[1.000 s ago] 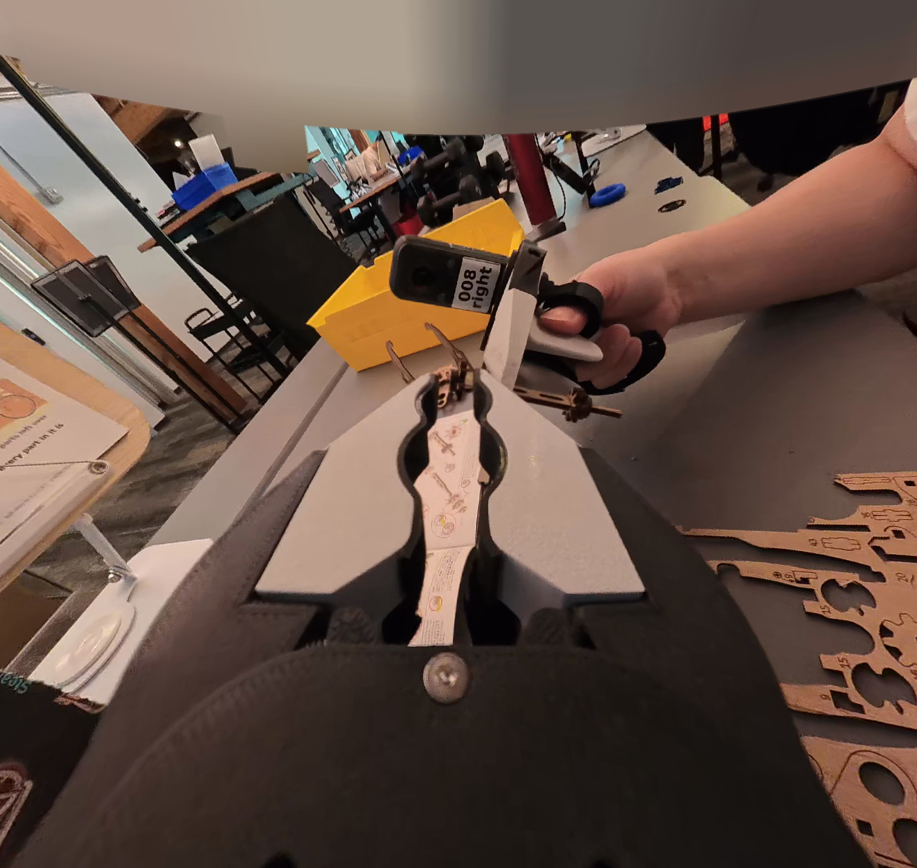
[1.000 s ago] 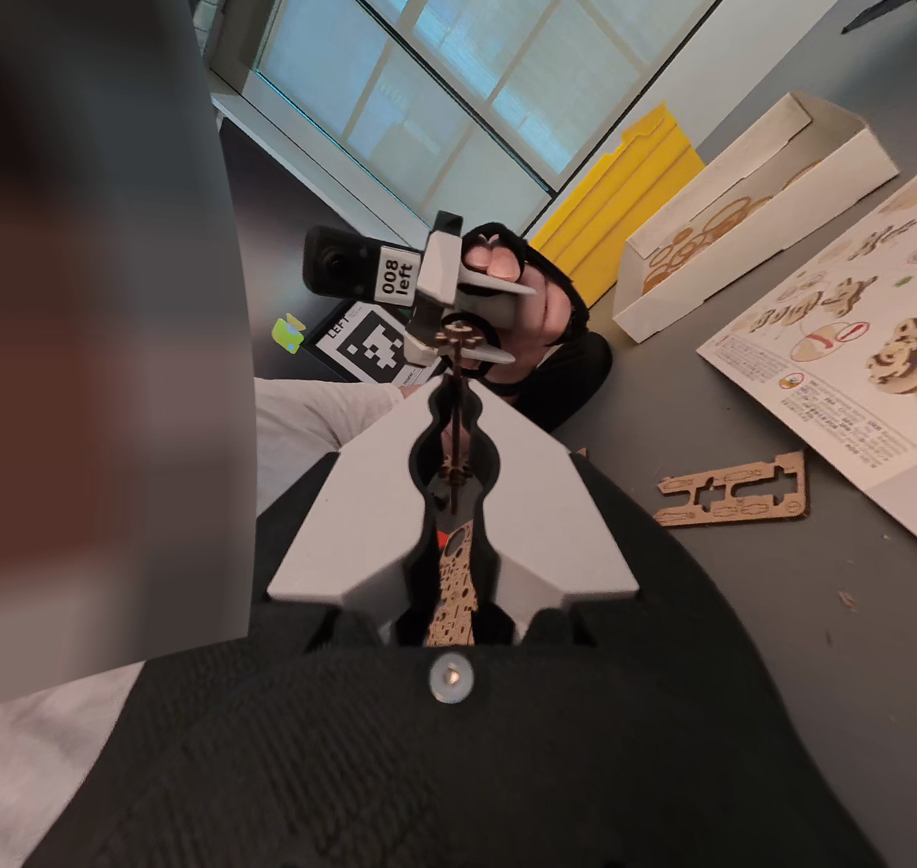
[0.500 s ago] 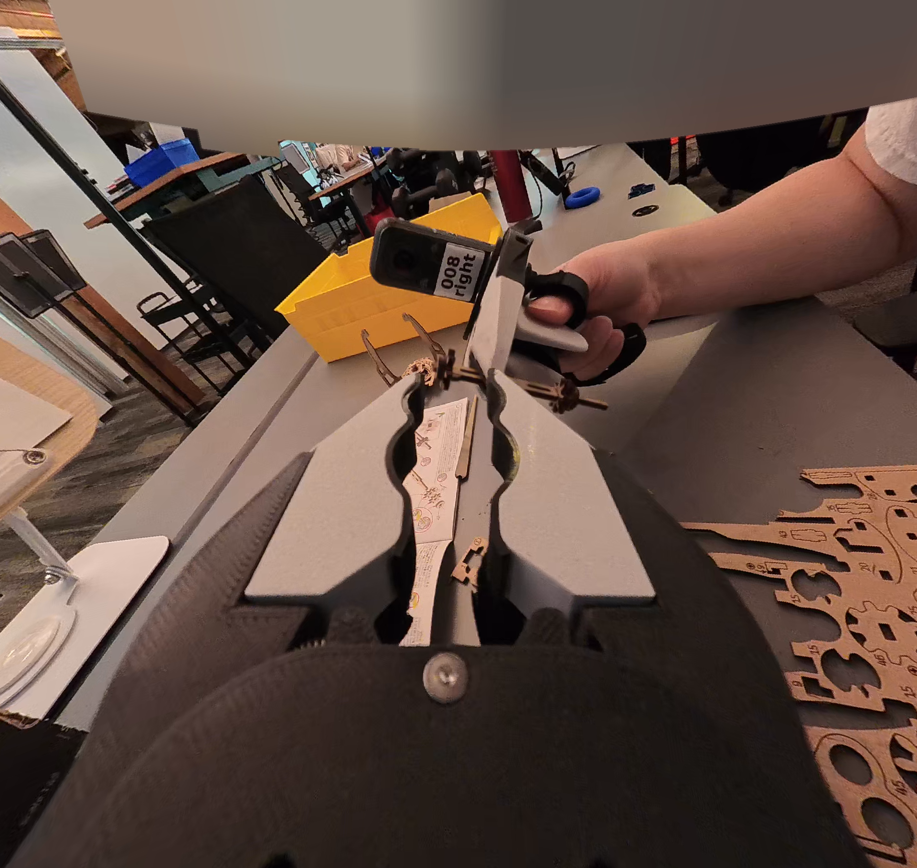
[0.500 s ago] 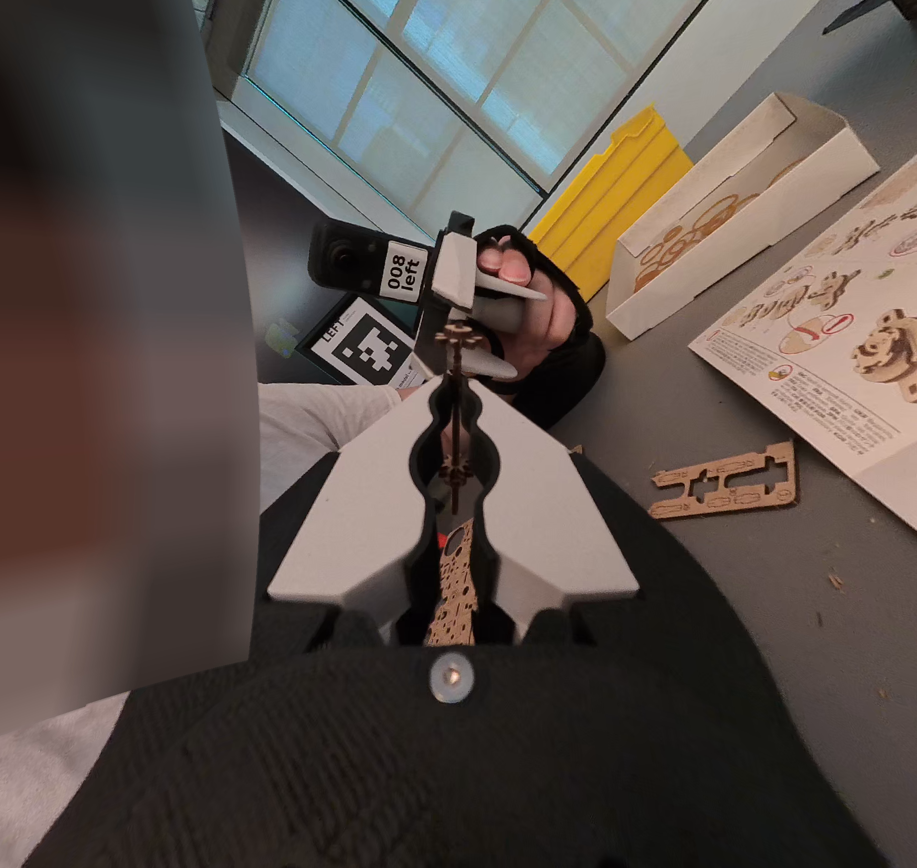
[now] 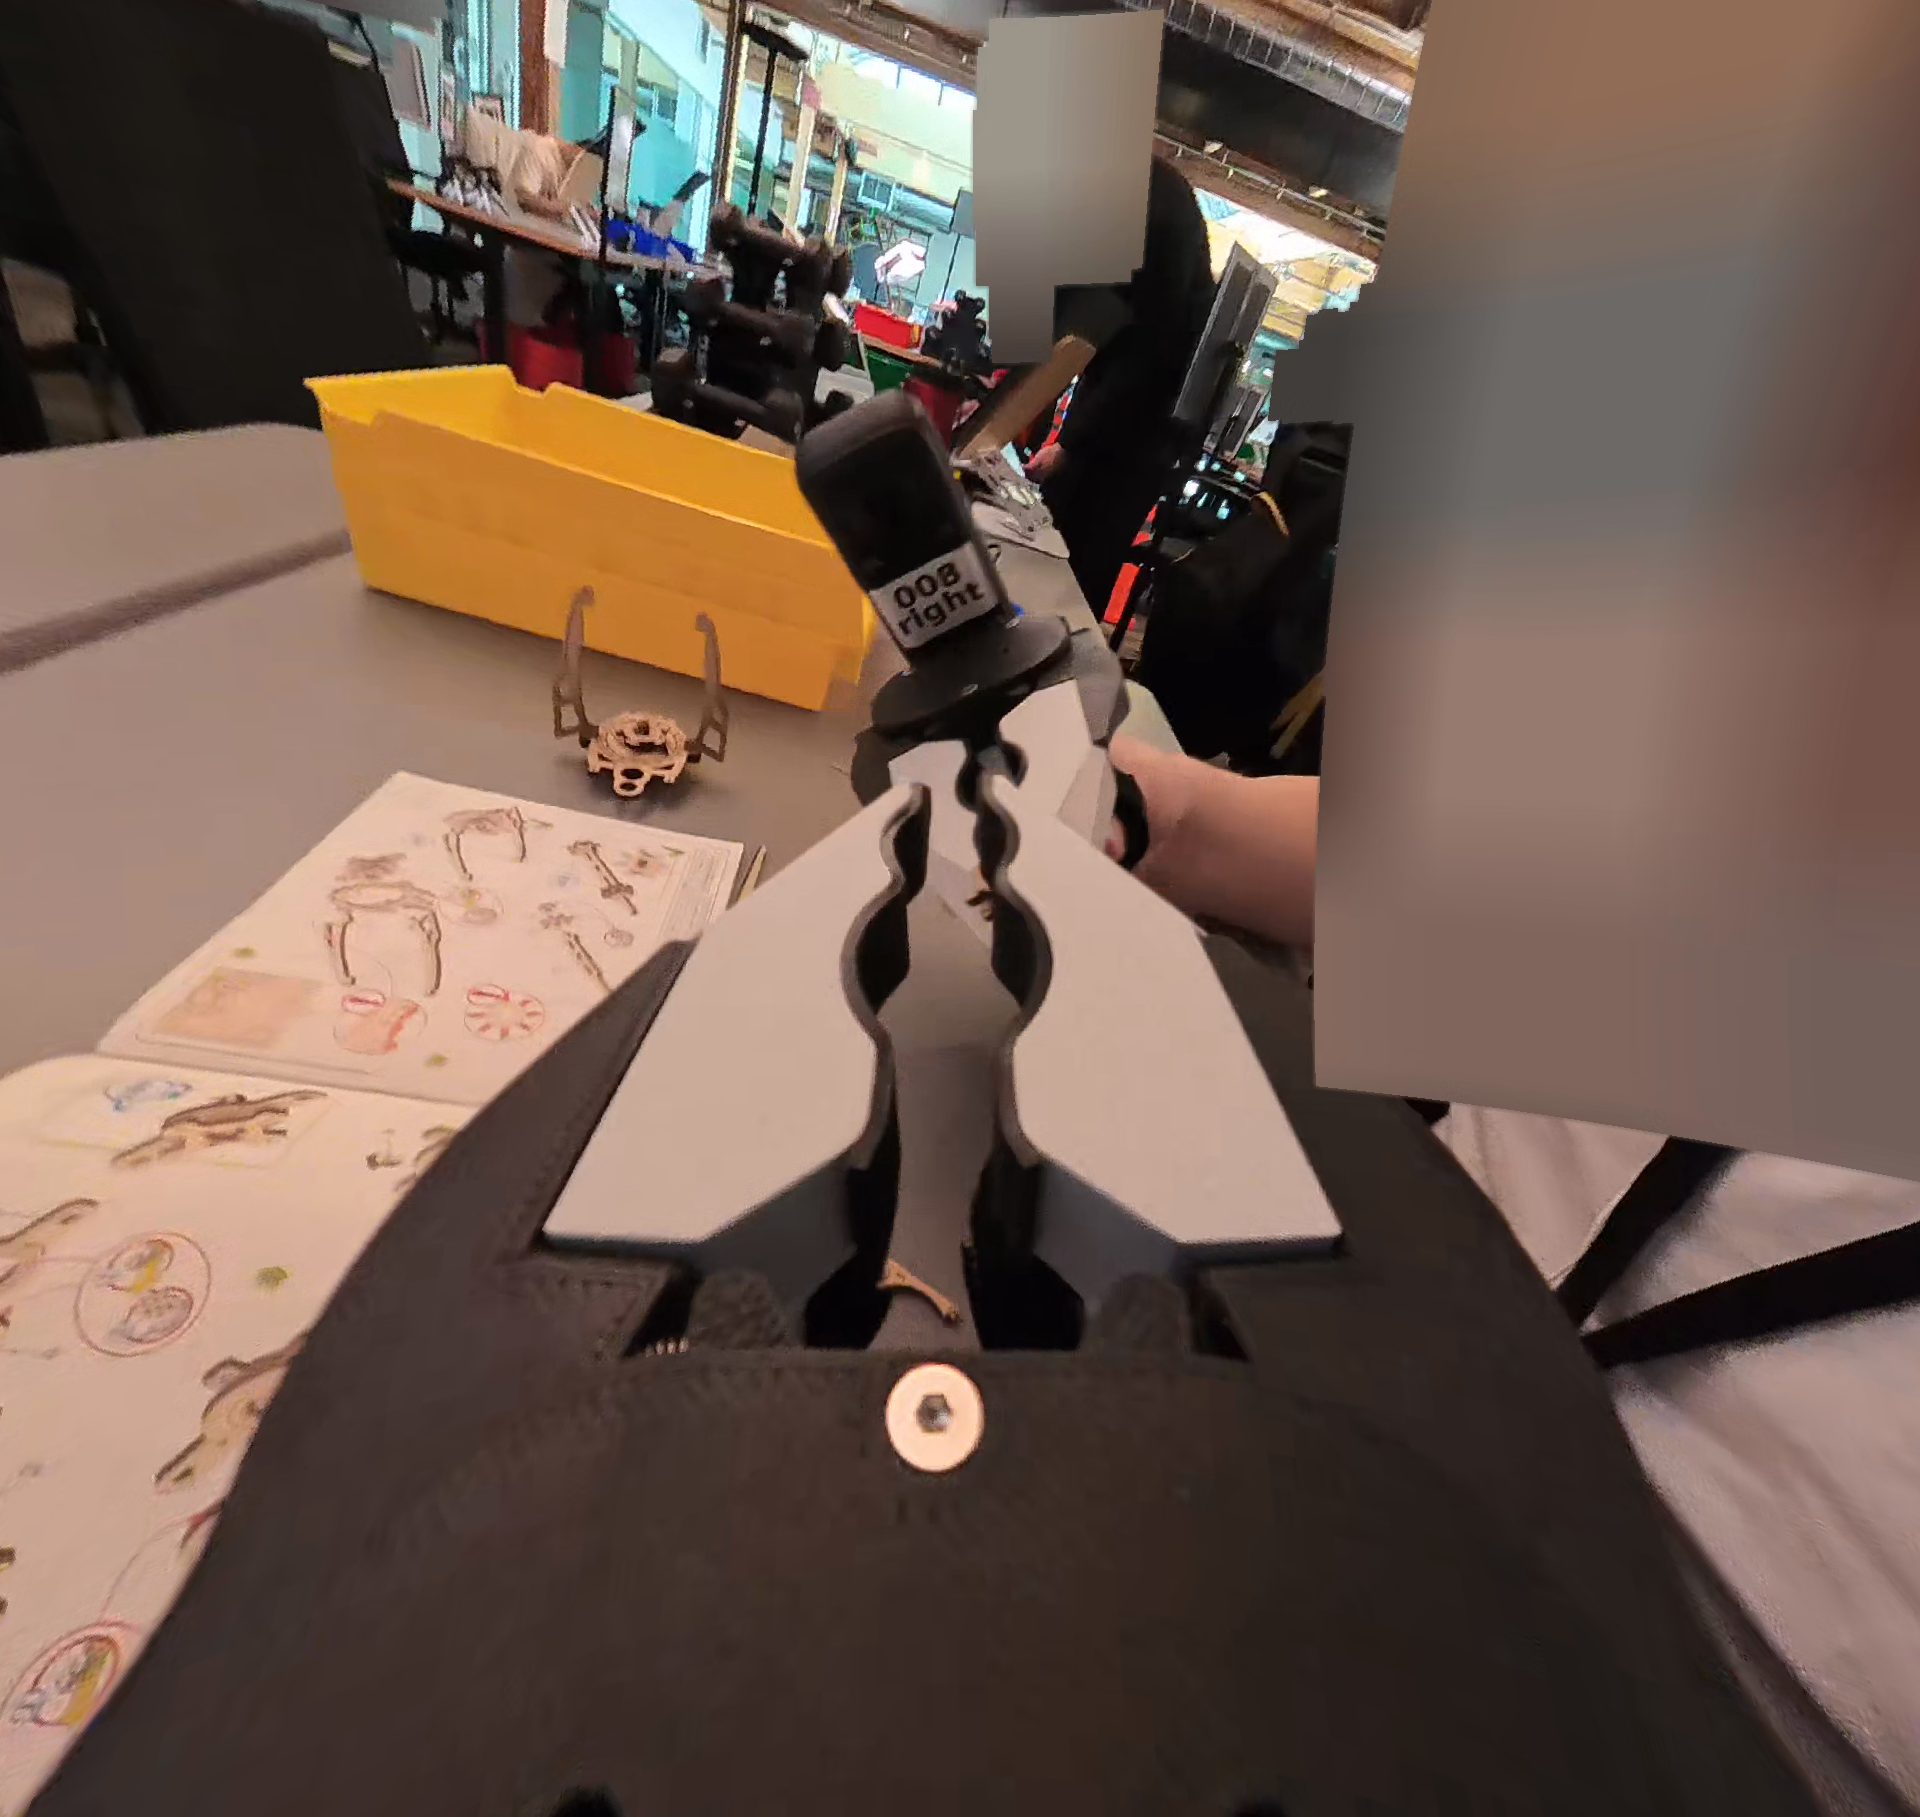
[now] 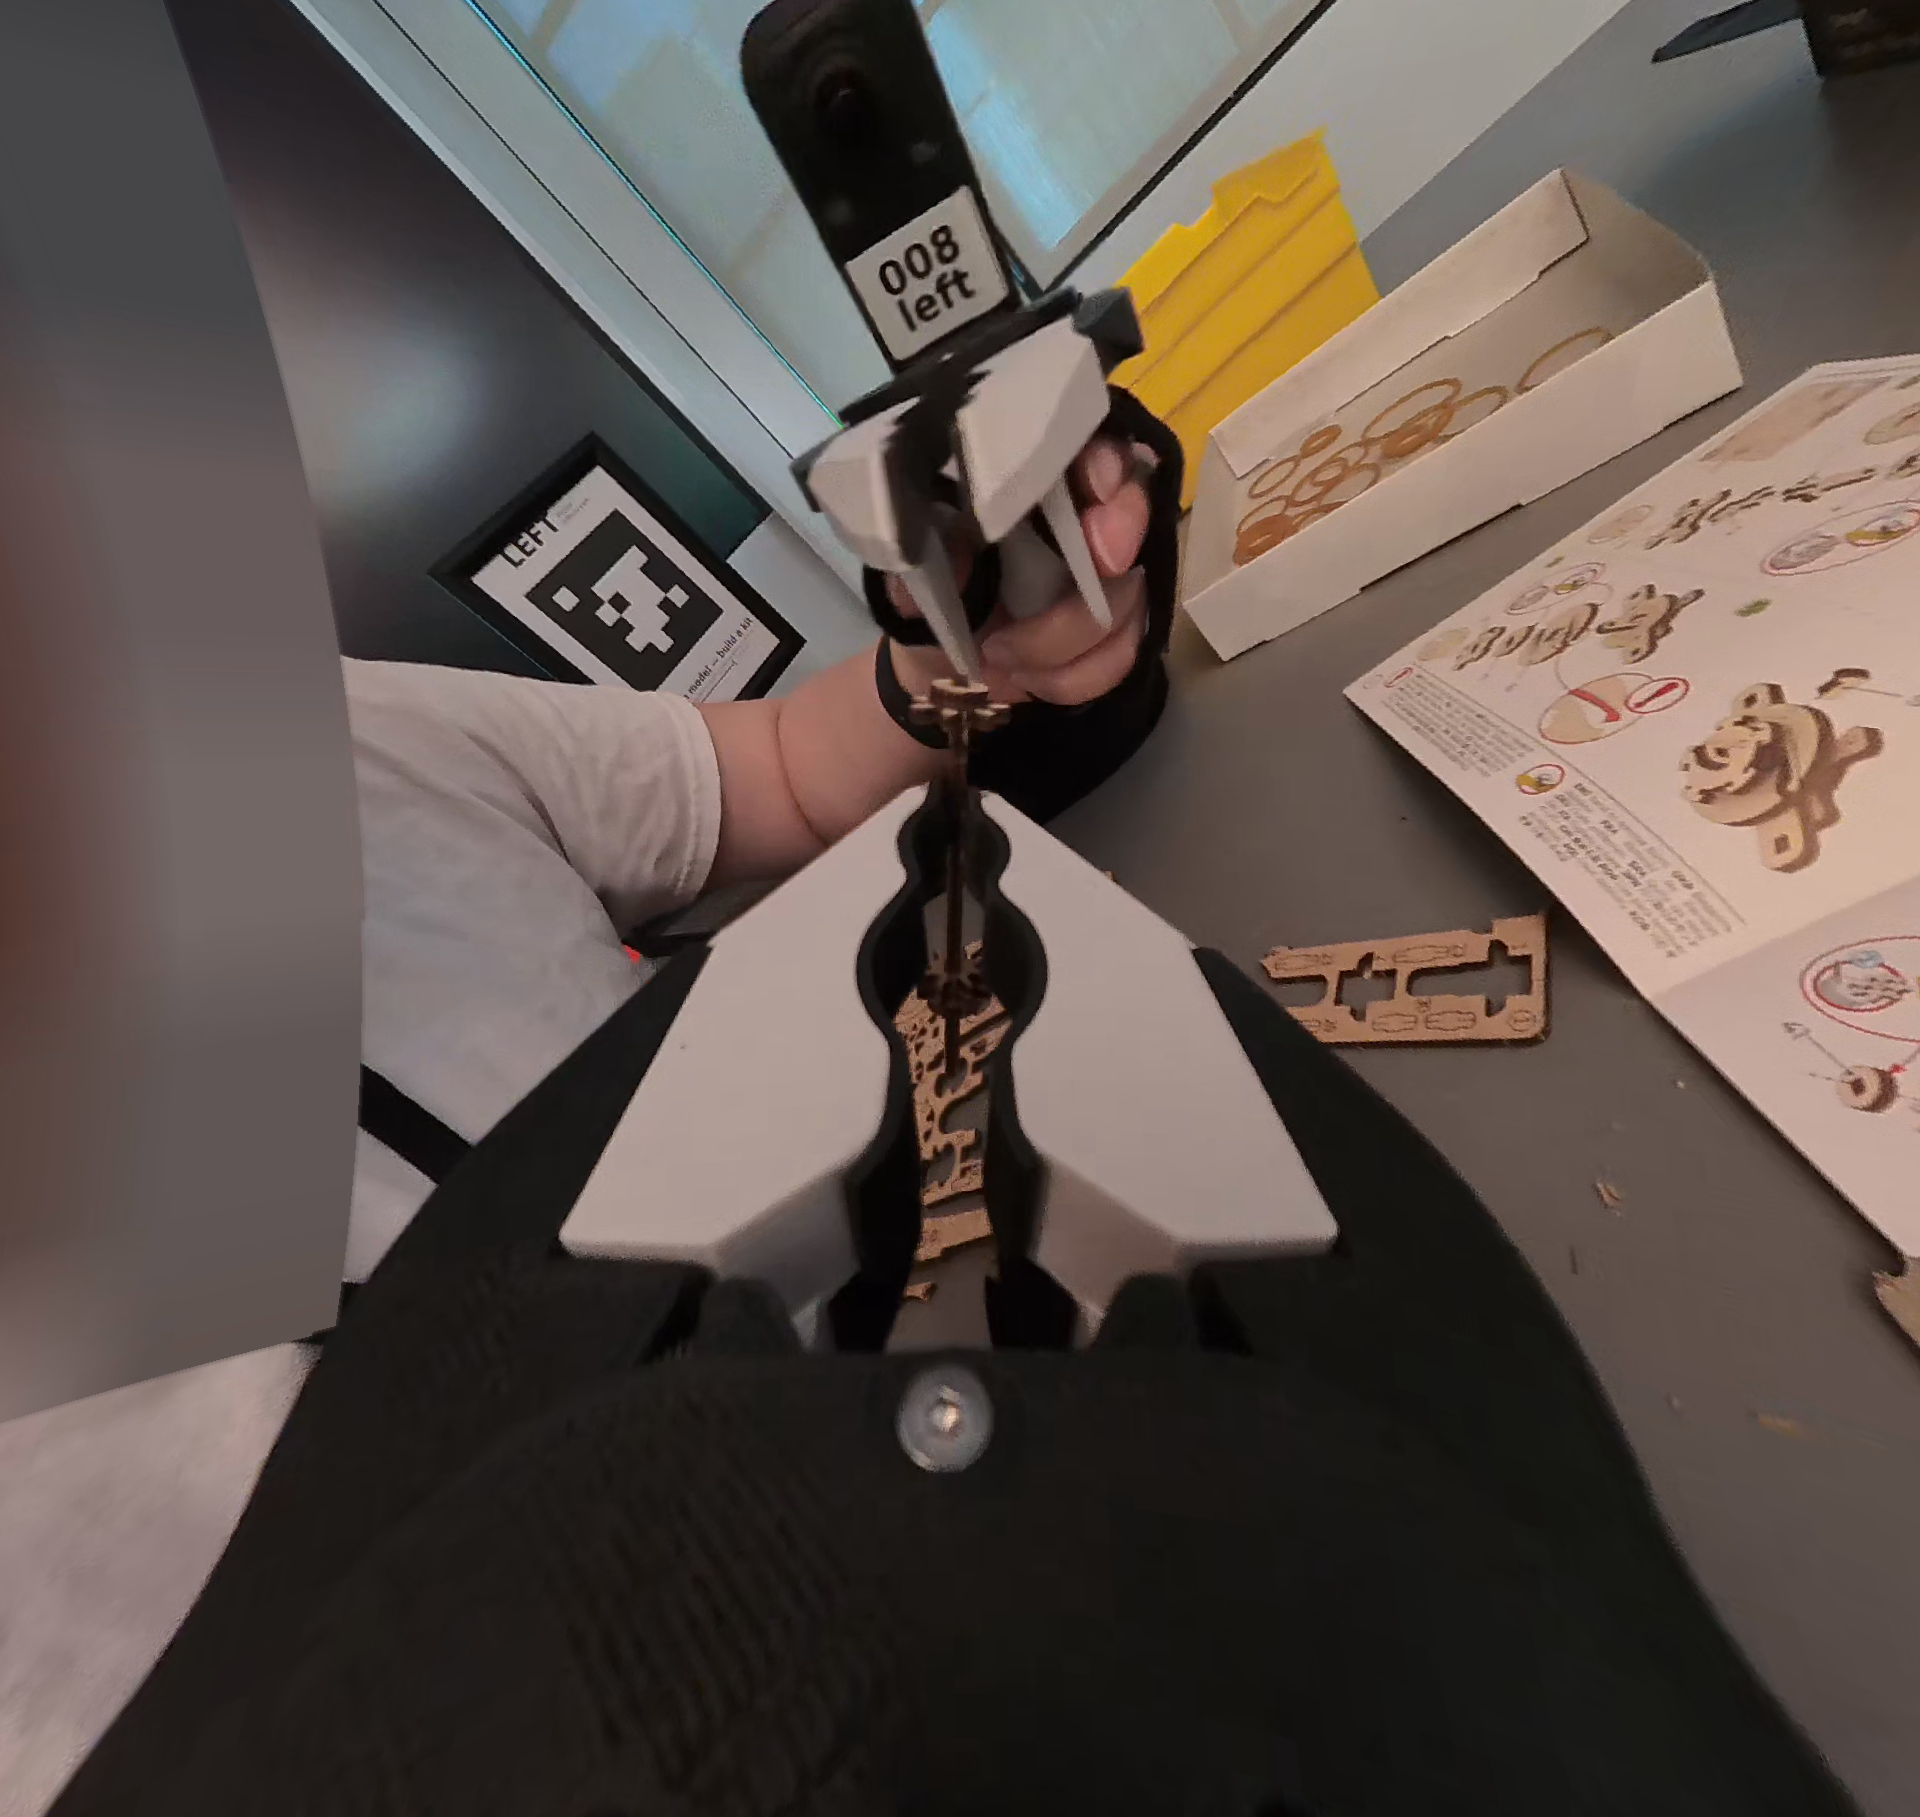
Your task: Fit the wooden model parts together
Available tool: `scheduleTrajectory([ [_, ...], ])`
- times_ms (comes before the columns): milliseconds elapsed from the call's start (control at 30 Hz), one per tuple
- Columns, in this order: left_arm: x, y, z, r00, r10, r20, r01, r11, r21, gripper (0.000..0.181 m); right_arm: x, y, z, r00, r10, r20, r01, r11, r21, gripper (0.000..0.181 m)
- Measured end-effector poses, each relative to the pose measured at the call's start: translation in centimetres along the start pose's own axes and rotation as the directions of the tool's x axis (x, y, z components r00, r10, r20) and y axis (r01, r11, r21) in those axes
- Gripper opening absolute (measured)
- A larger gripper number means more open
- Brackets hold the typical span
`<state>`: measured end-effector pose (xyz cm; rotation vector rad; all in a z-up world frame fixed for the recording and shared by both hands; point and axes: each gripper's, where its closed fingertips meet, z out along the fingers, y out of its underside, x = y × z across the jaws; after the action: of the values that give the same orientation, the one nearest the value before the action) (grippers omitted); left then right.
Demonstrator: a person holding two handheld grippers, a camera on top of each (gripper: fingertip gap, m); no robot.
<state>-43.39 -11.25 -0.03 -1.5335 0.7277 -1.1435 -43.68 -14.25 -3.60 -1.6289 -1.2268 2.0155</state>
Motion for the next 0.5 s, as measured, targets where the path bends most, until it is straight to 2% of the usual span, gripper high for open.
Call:
scheduleTrajectory([
  [33,0.0,0.3,0.1,1.0,0.002,0.002,-0.002,1.0,-0.014,0.006,0.0,0.0,0.0,1.0,-0.007,-0.001,0.007,1.0,-0.002,0.0],
  [167,0.3,1.5,0.6,1.0,-0.014,-0.022,0.013,0.997,-0.071,0.007,-0.2,0.0,0.0,0.999,-0.036,-0.004,0.036,0.999,-0.009,0.0],
  [500,0.8,2.2,0.9,0.998,-0.039,-0.039,0.035,0.995,-0.095,0.0,0.4,0.4,-0.1,0.993,-0.101,-0.057,0.098,0.994,-0.045,0.0],
])
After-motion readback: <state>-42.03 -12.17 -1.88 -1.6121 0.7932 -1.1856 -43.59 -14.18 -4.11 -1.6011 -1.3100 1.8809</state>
